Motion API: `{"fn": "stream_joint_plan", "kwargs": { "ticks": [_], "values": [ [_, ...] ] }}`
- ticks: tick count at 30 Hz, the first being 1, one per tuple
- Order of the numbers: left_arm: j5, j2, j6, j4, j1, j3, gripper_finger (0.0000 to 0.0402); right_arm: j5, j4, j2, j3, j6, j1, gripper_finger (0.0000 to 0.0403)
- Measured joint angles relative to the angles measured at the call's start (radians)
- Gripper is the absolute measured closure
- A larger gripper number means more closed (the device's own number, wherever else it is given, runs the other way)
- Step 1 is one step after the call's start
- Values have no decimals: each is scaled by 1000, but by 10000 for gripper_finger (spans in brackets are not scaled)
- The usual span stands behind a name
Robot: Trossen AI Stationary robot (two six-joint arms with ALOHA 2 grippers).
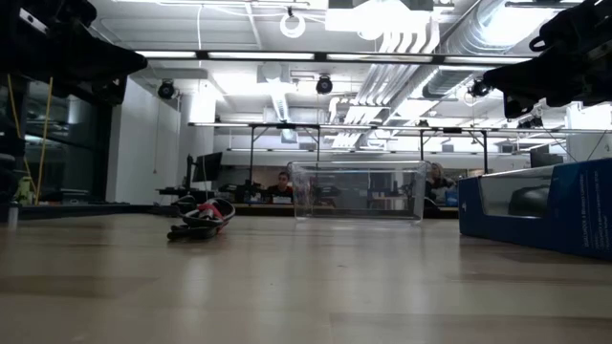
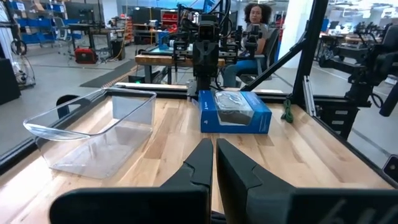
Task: Pick and place USB-C Cables
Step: Put the black charger cable into the bin
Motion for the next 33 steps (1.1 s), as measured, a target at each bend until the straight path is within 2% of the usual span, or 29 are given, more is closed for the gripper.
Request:
{"fn": "stream_joint_plan", "kwargs": {
  "ticks": [33],
  "values": [
    [1,21,-44,46,0,0,398,0,0,0,0,0,0,402]
  ]
}}
